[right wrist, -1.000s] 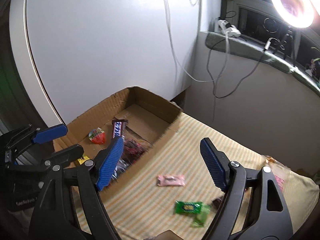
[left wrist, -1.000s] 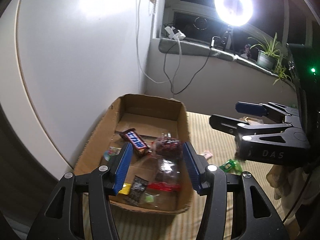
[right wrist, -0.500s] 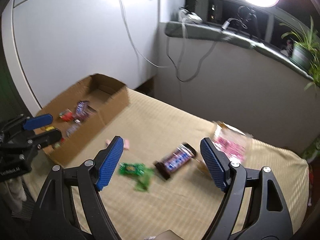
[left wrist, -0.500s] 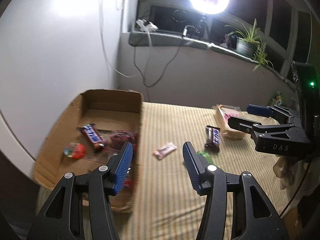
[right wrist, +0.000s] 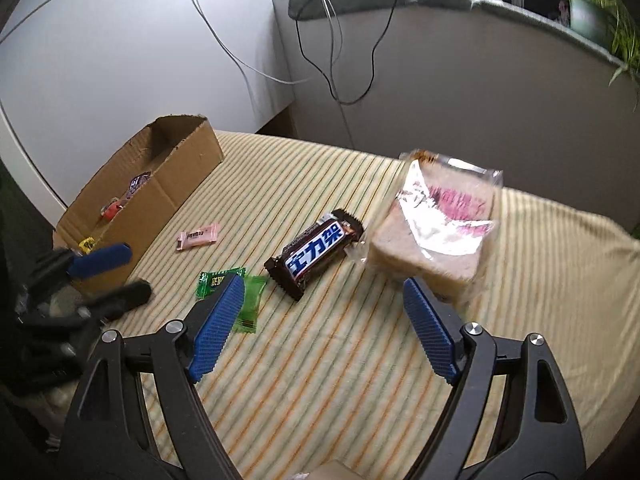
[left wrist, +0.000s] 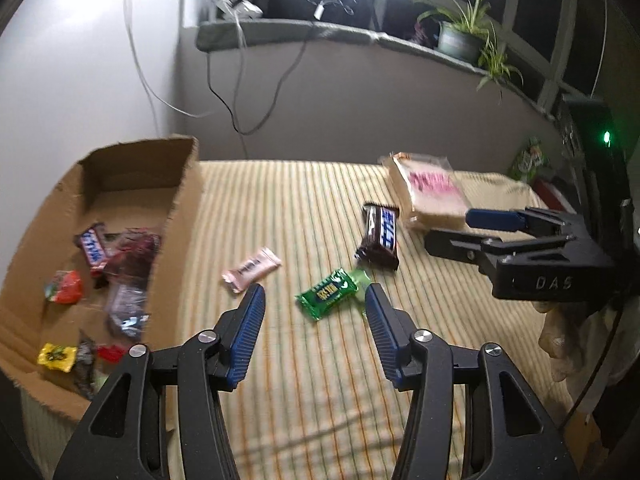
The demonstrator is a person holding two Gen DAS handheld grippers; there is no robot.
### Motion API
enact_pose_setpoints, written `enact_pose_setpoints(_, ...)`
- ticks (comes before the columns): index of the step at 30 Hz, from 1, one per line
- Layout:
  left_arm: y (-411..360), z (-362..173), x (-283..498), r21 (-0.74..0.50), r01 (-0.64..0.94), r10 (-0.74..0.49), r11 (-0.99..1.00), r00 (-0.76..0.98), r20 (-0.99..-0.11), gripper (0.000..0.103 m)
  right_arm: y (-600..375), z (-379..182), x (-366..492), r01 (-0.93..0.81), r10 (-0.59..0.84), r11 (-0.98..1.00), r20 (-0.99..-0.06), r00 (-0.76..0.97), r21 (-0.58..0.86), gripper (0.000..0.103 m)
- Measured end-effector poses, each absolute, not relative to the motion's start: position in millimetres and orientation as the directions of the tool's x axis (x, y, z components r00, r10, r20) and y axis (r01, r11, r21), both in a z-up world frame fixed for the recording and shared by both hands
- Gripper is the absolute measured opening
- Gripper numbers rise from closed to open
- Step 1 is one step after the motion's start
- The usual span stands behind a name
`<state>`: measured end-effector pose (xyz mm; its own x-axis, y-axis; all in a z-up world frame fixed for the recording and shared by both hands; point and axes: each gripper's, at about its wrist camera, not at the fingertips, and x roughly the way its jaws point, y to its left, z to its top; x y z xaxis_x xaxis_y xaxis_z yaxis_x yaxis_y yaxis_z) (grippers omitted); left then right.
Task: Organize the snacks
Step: 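Move both open tools back over the remaining snacks, then grasp the blue chocolate bar with the right tool while the left tool grasps the green candy packet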
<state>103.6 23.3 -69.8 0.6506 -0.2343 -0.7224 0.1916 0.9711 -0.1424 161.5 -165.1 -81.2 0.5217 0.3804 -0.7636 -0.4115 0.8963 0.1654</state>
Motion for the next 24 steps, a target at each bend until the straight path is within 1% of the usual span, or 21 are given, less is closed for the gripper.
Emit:
enact_pose_setpoints(1,21,-74,107,-0.14,0.199,-0.236,0.97,0.639,-0.732,0.039,-165,-84,164,-0.405,0.39,0.895,-0.766,0.511,0.185,0.084)
enact_pose_setpoints(2,19,-77,111,-0.138,0.205,-0.238,0.969,0.629,-0.74,0.036,-164,-87,167,-0.398,0.398,0.894,-0.77,0.498,0.206,0.084)
enact_pose_setpoints(4,16,-83,115,-0.119,0.218,-0.231,0.969,0.616,-0.754,0.033,-163,-93,174,-0.379,0.415,0.892,-0.778,0.472,0.246,0.084)
enact_pose_setpoints(5,13,-86,118,-0.102,0.224,-0.221,0.969,0.608,-0.762,0.033,-162,-95,177,-0.372,0.423,0.89,-0.78,0.462,0.263,0.084)
enact_pose_setpoints(7,10,-92,122,-0.077,0.247,-0.213,0.966,0.592,-0.777,0.033,-162,-100,184,-0.354,0.441,0.885,-0.785,0.435,0.301,0.078)
enact_pose_setpoints(9,5,-96,125,-0.049,0.265,-0.201,0.963,0.584,-0.787,0.033,-160,-105,191,-0.338,0.454,0.881,-0.789,0.414,0.33,0.076)
enact_pose_setpoints(11,2,-99,128,-0.039,0.286,-0.203,0.958,0.571,-0.795,0.033,-158,-109,196,-0.319,0.457,0.882,-0.793,0.403,0.346,0.076)
enact_pose_setpoints(16,3,-110,140,-0.037,0.278,-0.192,0.96,0.554,-0.81,0.033,-150,-120,208,-0.284,0.465,0.881,-0.805,0.369,0.378,0.076)
enact_pose_setpoints(21,0,-114,145,-0.038,0.288,-0.198,0.957,0.551,-0.81,0.033,-142,-125,215,-0.257,0.455,0.888,-0.812,0.367,0.382,0.076)
enact_pose_setpoints(24,-1,-115,148,-0.048,0.288,-0.207,0.956,0.552,-0.808,0.033,-136,-126,218,-0.25,0.433,0.899,-0.818,0.378,0.36,0.076)
